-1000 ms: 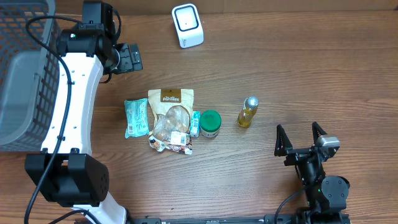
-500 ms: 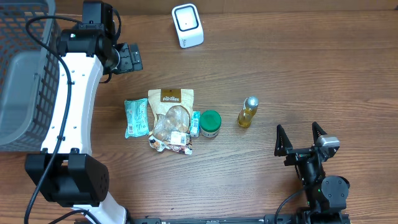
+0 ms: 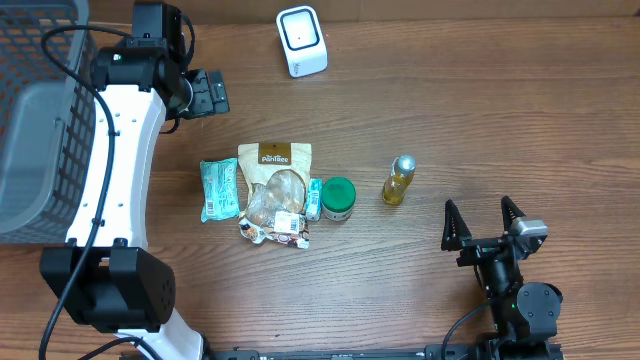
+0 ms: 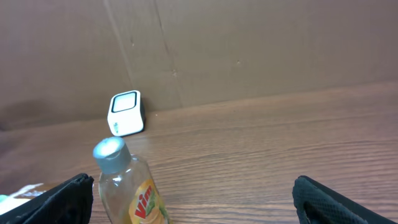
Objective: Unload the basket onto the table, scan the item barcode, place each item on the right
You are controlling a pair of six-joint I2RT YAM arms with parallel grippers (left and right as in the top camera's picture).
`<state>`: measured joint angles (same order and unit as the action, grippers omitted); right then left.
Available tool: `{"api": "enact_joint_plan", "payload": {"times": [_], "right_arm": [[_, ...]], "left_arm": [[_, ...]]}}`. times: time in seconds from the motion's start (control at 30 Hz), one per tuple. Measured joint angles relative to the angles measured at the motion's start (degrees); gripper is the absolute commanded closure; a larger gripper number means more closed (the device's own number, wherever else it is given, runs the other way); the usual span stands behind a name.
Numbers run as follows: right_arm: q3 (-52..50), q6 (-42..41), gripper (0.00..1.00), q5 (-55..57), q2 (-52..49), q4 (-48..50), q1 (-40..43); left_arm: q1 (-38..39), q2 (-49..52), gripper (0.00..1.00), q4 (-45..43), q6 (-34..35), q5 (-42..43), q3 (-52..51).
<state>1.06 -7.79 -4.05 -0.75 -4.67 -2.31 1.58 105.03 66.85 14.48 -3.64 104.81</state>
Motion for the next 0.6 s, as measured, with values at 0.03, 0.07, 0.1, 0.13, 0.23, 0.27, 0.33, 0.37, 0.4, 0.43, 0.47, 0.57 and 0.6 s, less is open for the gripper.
{"api": "enact_joint_plan", "payload": {"times": [0.03, 0.07, 0.1, 0.13, 0.23, 0.27, 0.33, 0.37, 0.4, 0.43, 0.47, 0.57, 0.6], "right_arm": [[0.0, -0.44, 0.0, 0.0, 0.0, -0.02, 0.0], [0.0, -0.98, 0.0, -0.02, 0.0, 0.02, 0.0], [0.0, -1.29, 0.0, -0.17, 0.0, 0.0, 0.0], [0.0, -1.49, 0.0, -0.39, 0.0, -0.07, 0.0], [0.04, -2.03, 0.0, -1.18, 0.0, -0.59, 0.0], [0.24, -2.12, 0.0, -1.31, 0.0, -1.03, 0.0], [1.6, -2.29, 0.0, -1.64, -0.07, -2.03, 0.0], [3.17, -2.45, 0.0, -1.68, -0.28, -2.86, 0.0], [4.81, -2.49, 0.0, -1.73, -0.52, -3.39, 0.0], [6.99, -2.49, 0.0, -1.73, -0.87, -3.98, 0.0], [9.05, -2.49, 0.0, -1.73, -1.31, -4.17, 0.0], [16.57, -2.27, 0.0, -1.73, -4.0, -5.29, 0.0], [19.28, -2.08, 0.0, -1.73, -5.4, -5.92, 0.0]], "left_arm": [[0.0, 0.0, 0.0, 0.0, 0.0, 0.0, 0.0], [0.0, 0.0, 0.0, 0.0, 0.0, 0.0, 0.0], [0.0, 0.0, 0.0, 0.0, 0.0, 0.0, 0.0], [0.0, 0.0, 0.0, 0.0, 0.0, -0.02, 0.0], [0.0, 0.0, 0.01, 0.0, 0.0, 0.0, 0.0], [0.0, 0.0, 0.0, 0.0, -0.02, 0.0, 0.0], [0.0, 0.0, 0.0, 0.0, 0.0, 0.0, 0.0], [0.0, 0.0, 0.01, 0.02, 0.0, 0.0, 0.0], [0.0, 0.0, 0.01, 0.0, 0.0, 0.0, 0.0], [0.0, 0.0, 0.0, 0.0, 0.0, 0.0, 0.0], [0.0, 0.0, 0.0, 0.02, 0.0, 0.0, 0.0], [0.0, 0.0, 0.0, 0.02, 0.0, 0.0, 0.0], [0.0, 0.0, 0.01, 0.02, 0.0, 0.0, 0.0]]}}
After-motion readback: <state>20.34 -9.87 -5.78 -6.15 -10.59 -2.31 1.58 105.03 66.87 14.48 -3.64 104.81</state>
